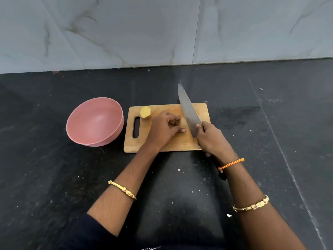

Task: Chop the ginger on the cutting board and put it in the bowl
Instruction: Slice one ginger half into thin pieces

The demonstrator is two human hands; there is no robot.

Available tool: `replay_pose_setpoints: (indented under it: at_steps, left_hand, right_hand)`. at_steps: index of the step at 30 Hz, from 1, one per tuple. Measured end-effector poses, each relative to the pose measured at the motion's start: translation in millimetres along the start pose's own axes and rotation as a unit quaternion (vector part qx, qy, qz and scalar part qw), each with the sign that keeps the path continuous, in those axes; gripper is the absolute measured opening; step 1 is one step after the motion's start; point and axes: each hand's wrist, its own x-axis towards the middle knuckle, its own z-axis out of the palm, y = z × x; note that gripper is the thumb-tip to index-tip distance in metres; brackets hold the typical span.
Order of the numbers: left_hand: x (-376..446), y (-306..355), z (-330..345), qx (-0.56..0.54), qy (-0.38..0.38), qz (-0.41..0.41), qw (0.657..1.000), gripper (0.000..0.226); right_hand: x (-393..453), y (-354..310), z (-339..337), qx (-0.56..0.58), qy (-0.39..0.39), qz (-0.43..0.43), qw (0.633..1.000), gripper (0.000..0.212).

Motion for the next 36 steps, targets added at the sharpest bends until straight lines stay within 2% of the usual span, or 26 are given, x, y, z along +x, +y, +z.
replay_pose_setpoints:
  at_steps: [5, 10, 19, 23, 28, 36]
  left_hand:
    - [-1.8, 0.1, 3.0, -0.021, 0.015, -0.003, 1.000, 0.049]
    - [-4.7, -1.6, 7.0, -0.030, 0.032, -0.002, 0.999, 0.047]
    - [-4.8, -2.9, 7.0, -0.032, 0.034, 0.000, 0.999, 0.045]
    - [-3.4, -2.7, 5.5, -0.025, 0.025, -0.009, 0.999, 0.045]
    - [-2.4, -3.2, 5.5, -0.021, 0.015, -0.024, 0.999, 0.047]
    - [-1.6, -0.2, 1.9, -0.016, -0.001, -0.026, 1.000, 0.048]
  right_hand:
    - [0.5, -8.8, -1.1, -0.052, -0.023, 0.013, 0.998, 0.026]
    - [-7.1, -15.5, 5.2, -0.092, -0.014, 0.007, 0.996, 0.028]
    - [-51.0, 6.0, 19.0, -0.094, 0.003, 0.029, 0.995, 0.020]
    - [-70.4, 12.5, 2.5, -0.067, -0.005, 0.030, 0.997, 0.026]
    - [-48.4, 6.3, -9.3, -0.023, 0.046, 0.008, 0.999, 0.035]
    - [-13.0, -6.3, -6.0, -0.008, 0.010, 0.017, 1.000, 0.031]
